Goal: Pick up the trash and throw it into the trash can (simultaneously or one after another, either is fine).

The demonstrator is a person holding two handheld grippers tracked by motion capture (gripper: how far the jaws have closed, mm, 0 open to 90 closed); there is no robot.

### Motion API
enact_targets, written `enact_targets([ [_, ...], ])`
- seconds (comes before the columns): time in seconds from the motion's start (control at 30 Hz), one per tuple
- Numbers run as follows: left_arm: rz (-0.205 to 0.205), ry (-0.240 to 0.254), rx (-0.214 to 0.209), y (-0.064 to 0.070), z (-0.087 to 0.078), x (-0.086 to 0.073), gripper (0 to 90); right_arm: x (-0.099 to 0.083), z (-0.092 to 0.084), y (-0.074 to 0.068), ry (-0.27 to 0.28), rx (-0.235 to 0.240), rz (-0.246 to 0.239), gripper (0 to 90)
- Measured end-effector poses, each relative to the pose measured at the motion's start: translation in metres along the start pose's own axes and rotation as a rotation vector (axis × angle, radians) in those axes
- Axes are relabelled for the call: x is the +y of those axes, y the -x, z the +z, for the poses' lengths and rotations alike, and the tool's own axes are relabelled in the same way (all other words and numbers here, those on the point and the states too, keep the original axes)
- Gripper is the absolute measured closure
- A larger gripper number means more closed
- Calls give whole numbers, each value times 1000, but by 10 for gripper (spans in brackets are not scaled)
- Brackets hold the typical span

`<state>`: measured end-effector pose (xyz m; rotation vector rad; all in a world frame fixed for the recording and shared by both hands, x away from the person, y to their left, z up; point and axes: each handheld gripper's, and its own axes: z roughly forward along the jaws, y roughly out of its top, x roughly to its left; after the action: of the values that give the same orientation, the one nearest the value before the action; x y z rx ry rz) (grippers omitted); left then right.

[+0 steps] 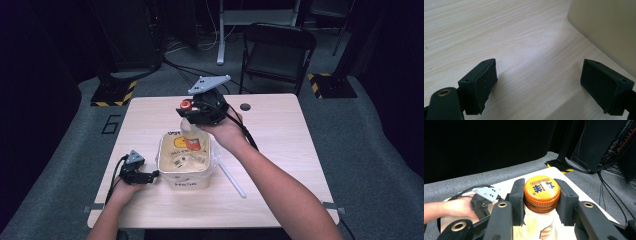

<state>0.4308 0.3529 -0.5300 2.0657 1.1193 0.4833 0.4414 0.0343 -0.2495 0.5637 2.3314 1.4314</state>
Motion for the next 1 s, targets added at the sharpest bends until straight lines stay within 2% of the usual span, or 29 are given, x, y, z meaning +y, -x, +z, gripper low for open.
enact_targets([
  [1.0,1,-5,-1,0,0,0,136,-49,34,4,-35,-15,37,621],
])
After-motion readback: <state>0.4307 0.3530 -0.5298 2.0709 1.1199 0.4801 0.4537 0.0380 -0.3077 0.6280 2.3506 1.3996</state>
